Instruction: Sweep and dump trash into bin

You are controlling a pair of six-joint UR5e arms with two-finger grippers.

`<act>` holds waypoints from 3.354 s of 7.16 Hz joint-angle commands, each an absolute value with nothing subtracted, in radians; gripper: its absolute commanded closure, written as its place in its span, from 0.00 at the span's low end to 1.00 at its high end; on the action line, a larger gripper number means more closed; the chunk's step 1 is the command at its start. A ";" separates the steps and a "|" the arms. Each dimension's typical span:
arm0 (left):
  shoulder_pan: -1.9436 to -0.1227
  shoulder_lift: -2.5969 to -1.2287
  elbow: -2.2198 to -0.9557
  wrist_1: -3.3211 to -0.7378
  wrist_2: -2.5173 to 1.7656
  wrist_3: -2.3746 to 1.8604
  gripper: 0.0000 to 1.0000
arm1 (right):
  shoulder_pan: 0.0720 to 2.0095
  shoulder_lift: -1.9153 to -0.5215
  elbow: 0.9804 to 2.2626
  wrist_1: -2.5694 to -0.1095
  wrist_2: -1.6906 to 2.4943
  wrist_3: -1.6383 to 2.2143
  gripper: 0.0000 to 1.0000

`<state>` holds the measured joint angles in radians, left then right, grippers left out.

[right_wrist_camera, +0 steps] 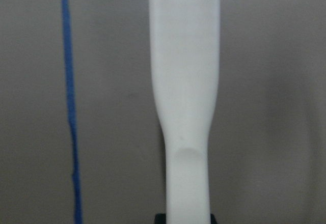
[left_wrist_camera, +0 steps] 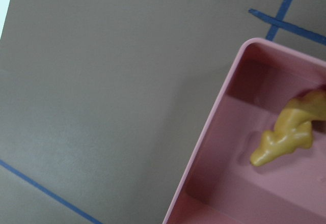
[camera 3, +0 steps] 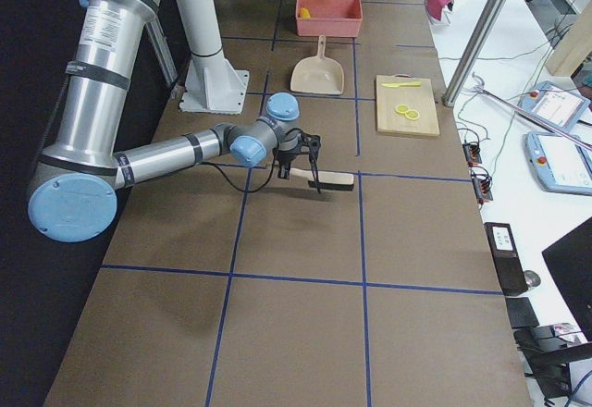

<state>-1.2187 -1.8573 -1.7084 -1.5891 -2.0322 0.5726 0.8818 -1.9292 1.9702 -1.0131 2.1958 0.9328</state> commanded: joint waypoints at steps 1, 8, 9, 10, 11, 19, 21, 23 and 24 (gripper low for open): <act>-1.239 -1.861 -1.704 -1.597 -2.045 0.572 0.01 | 0.952 -1.950 1.838 -0.852 2.262 0.861 0.99; -1.241 -1.859 -1.718 -1.598 -2.066 0.575 0.01 | 0.887 -1.948 1.829 -0.856 2.252 0.856 0.91; -1.241 -1.859 -1.718 -1.598 -2.065 0.575 0.01 | 0.882 -1.950 1.827 -0.856 2.252 0.854 0.87; -1.241 -1.859 -1.720 -1.598 -2.066 0.575 0.00 | 0.864 -1.947 1.821 -0.856 2.252 0.854 0.81; -1.241 -1.859 -1.720 -1.598 -2.065 0.575 0.01 | 0.861 -1.947 1.819 -0.854 2.252 0.853 0.65; -1.281 -1.781 -1.701 -1.580 -2.133 0.317 0.00 | 1.167 -1.930 1.882 -0.894 2.352 0.813 0.00; -1.410 -1.744 -1.622 -1.580 -2.250 0.191 0.00 | 1.269 -1.879 1.884 -1.125 2.352 0.557 0.00; -1.501 -1.738 -1.516 -1.578 -2.376 0.183 0.00 | 1.375 -1.783 1.879 -1.410 2.346 0.275 0.00; -1.528 -1.736 -1.516 -1.578 -2.387 0.069 0.00 | 1.405 -1.752 1.876 -1.490 2.341 0.203 0.00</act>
<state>-1.4851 -1.7400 -1.5400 -1.5789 -2.3483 0.1615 1.3562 -1.7989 1.8793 -1.3578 2.3465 0.3303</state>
